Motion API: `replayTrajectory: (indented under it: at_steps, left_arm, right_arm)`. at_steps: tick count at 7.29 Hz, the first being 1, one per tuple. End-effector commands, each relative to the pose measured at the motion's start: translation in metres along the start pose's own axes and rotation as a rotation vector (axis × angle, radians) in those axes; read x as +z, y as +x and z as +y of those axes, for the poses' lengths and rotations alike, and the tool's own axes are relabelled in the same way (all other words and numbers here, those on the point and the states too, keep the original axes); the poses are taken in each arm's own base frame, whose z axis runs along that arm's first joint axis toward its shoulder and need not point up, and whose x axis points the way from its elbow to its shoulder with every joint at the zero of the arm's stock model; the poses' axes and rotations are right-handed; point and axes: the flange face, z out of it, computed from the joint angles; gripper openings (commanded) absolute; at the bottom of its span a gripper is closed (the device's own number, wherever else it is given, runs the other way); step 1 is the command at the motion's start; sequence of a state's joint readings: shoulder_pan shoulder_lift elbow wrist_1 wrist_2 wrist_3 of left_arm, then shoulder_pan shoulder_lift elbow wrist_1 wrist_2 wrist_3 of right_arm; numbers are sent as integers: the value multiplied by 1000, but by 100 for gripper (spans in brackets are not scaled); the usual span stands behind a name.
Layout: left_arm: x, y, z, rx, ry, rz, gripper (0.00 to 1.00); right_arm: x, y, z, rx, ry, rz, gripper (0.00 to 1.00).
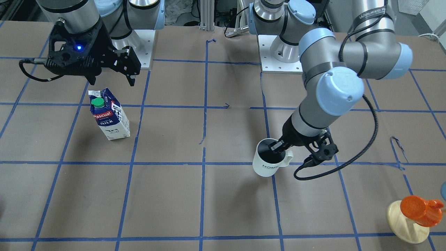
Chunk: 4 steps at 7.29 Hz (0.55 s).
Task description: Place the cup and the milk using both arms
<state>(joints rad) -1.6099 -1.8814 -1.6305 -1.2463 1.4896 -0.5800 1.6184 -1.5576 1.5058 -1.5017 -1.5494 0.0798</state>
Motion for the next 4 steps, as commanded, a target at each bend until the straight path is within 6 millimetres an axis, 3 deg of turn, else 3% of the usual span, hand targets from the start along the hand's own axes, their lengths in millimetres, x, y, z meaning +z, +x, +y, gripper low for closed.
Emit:
replayTrajectory:
  at_steps: [1,3,4]
  left_arm:
    - [41,59,40,-12,7,2,0]
    - [75,95,64,-44,-26,59,0]
    - [81,108,73,-43,-12,79,0]
  right_arm:
    - [3,0,0,0,-4,0,100]
    - [3,0,0,-1,-4,0,100]
    - [3,0,0,0,-4,0,100]
